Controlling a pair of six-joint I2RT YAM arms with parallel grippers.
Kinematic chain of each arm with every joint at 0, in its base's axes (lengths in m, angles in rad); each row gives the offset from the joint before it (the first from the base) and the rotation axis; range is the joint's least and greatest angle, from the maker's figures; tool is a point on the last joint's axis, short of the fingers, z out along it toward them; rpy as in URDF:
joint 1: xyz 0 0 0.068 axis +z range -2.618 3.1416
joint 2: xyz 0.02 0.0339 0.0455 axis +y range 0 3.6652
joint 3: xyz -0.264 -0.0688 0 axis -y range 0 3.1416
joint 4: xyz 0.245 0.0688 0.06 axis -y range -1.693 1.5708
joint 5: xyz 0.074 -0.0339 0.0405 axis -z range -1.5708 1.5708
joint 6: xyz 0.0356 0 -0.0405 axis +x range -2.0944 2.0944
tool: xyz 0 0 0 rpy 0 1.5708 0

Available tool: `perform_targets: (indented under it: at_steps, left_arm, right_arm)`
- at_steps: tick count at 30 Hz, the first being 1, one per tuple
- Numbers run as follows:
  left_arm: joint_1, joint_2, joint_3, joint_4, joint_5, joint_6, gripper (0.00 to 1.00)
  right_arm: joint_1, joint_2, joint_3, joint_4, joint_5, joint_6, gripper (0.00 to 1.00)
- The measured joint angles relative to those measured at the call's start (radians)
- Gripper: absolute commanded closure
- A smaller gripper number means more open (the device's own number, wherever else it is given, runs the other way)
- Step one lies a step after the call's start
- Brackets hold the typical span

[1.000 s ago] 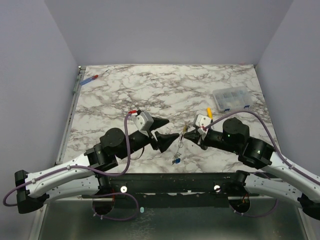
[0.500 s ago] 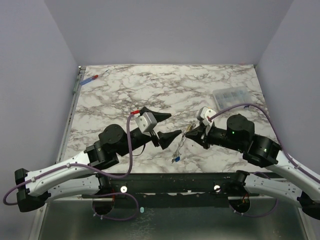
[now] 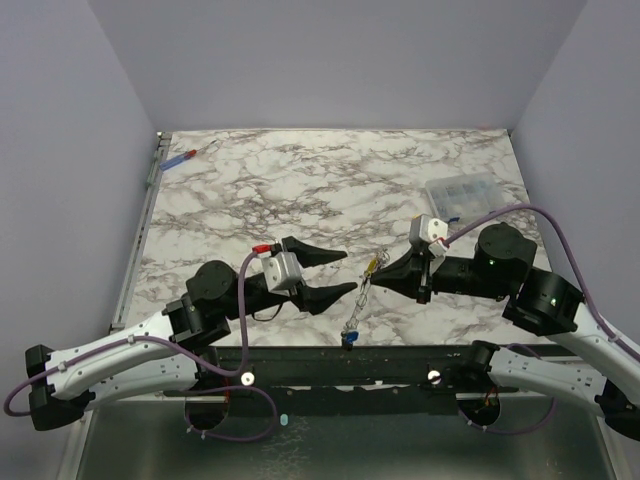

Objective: Put the keys on the keyring

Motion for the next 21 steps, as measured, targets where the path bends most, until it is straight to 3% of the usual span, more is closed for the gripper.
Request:
perform_targets:
  at_steps: [8, 21]
  left_arm:
    - [0.000, 0.028, -0.013, 0.042, 0.071, 0.008, 0.59]
    - [0.000, 0.077, -0.013, 0.059, 0.127, 0.008, 0.64]
  right_arm:
    - [0.000, 0.001, 0.000, 0.000, -0.081, 0.000, 0.99]
    - [0.000, 0.010, 0.000, -0.002, -0.106, -0.001, 0.99]
